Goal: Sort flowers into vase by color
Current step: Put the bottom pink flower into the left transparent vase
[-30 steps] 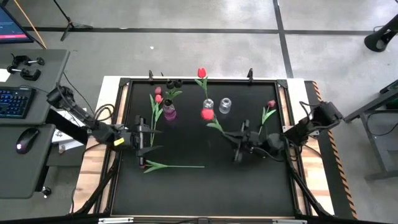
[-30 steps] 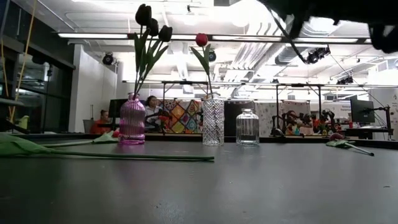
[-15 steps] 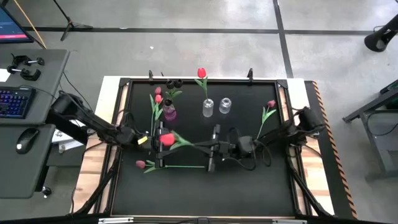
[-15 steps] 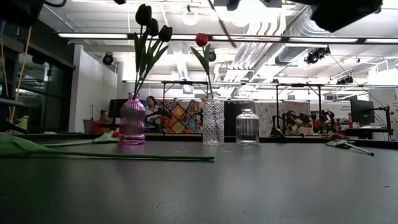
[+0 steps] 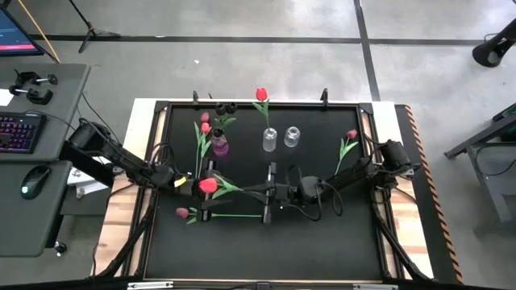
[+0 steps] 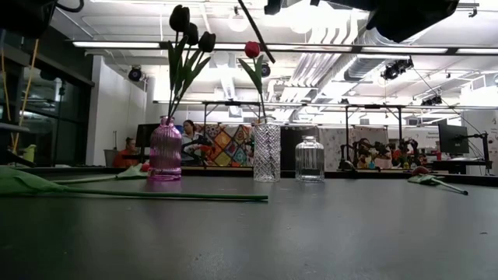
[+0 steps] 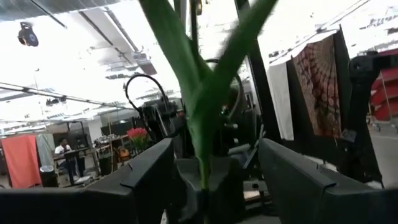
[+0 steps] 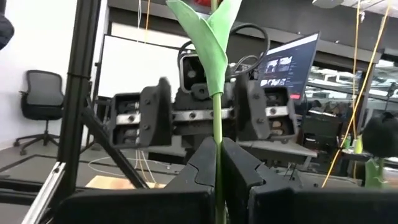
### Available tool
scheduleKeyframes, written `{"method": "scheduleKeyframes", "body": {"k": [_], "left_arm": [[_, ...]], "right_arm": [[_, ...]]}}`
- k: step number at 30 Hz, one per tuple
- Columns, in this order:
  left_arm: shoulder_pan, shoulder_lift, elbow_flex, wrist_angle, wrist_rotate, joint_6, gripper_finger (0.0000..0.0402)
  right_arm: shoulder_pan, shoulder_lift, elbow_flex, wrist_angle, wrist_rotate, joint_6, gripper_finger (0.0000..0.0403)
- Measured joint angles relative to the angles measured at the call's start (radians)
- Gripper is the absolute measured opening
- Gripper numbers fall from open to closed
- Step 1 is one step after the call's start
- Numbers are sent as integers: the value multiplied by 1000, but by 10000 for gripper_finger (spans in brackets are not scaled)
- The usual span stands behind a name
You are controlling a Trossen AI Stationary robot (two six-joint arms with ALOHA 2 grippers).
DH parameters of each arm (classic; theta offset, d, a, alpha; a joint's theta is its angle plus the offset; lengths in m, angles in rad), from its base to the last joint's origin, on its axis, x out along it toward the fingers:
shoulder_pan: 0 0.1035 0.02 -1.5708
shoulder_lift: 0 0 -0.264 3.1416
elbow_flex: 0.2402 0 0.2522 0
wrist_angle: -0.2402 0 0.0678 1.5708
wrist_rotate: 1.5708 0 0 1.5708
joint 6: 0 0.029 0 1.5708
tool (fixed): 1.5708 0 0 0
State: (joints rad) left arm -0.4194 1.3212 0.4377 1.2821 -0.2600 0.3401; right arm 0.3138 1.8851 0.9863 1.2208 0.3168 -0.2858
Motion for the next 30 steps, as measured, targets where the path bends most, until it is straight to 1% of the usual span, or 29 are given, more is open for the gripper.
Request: {"method": "scheduleKeyframes", "body": {"k": [7,13,19,22,28,30], "left_arm": [[8,0,0,4,20,-39,225],[14,1,1,5,38,-66,225],[14,44,37,5,41,-77,225],[14,72,48,-1,36,-76,225],[14,73,51,2,-10,-60,224],[14,72,51,5,-13,-60,218]], "right_arm": [[0,0,0,-7,-40,34,0],[-2,0,0,-6,-45,51,0],[-24,6,0,-8,-68,97,0],[-28,12,0,-6,-78,98,0],[-26,12,0,-5,-80,95,0],[-26,12,0,-5,-80,95,0]]}}
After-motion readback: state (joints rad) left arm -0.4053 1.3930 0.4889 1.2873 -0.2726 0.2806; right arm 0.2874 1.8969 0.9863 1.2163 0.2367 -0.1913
